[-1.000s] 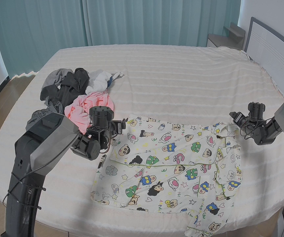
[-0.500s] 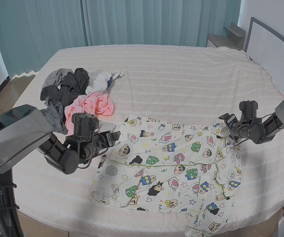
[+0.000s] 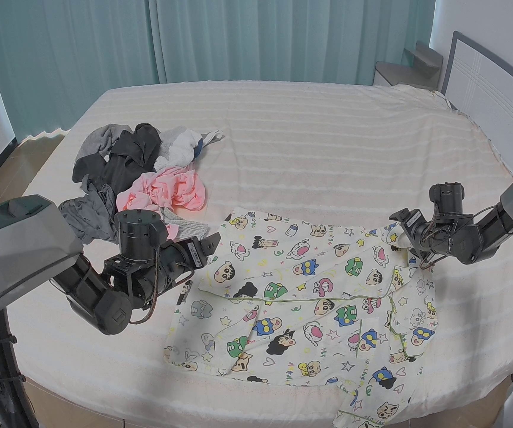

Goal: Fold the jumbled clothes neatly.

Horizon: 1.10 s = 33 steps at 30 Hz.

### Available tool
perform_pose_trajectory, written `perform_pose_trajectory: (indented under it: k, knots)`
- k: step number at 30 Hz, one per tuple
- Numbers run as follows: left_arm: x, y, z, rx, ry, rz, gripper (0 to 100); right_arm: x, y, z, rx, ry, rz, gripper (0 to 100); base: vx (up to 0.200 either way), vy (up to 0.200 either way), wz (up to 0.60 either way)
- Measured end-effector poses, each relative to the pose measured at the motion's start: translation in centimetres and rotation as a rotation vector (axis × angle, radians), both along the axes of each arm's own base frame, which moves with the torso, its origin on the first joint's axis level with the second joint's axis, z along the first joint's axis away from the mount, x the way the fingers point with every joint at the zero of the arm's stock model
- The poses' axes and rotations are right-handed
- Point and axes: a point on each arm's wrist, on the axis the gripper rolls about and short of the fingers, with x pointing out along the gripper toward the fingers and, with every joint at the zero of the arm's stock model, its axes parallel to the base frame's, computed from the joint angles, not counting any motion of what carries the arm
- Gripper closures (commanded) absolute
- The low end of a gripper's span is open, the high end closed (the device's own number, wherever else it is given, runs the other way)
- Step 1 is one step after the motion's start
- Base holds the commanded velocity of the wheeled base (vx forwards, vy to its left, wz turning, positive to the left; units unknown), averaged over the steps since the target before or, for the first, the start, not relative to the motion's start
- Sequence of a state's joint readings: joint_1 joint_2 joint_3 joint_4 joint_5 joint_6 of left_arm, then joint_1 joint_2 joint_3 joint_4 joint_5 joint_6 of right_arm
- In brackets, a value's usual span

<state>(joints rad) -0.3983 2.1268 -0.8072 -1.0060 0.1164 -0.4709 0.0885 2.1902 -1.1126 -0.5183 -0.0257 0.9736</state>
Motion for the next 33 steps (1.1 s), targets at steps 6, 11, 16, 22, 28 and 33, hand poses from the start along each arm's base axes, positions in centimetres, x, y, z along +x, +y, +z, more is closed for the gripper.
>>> perform_pose_trajectory:
  k: [6, 11, 16, 22, 28, 33]
  knots:
    - [-0.1, -0.2, -0.3, 0.008, -0.012, 0.007, 0, -0.1, 0.0, -0.2, -0.007, 0.007, 0.003, 0, 0.067, 0.000, 0.00]
    - [0.2, -0.2, -0.5, -0.004, -0.065, 0.045, 0, -0.2, 0.0, -0.9, -0.016, 0.027, -0.003, 0, 0.000, 0.000, 0.00]
    - [-0.1, -0.3, -1.2, 0.002, -0.057, 0.050, 0, -0.1, -0.1, -1.9, -0.033, 0.054, -0.039, 0, 0.000, 0.000, 0.00]
    - [-0.4, -0.3, -1.8, 0.010, -0.038, 0.051, 0, -0.3, -0.3, -2.6, -0.029, 0.080, -0.051, 0, 0.000, 0.000, 0.00]
    - [-0.5, -0.2, -2.0, 0.013, -0.030, 0.054, 0, -0.3, -0.3, -3.5, -0.030, 0.102, -0.053, 0, 0.000, 0.000, 0.00]
    - [-0.7, -0.2, -2.2, 0.016, -0.019, 0.055, 0, -0.1, 0.1, -4.6, -0.035, 0.125, -0.048, 0, 0.000, 0.000, 0.00]
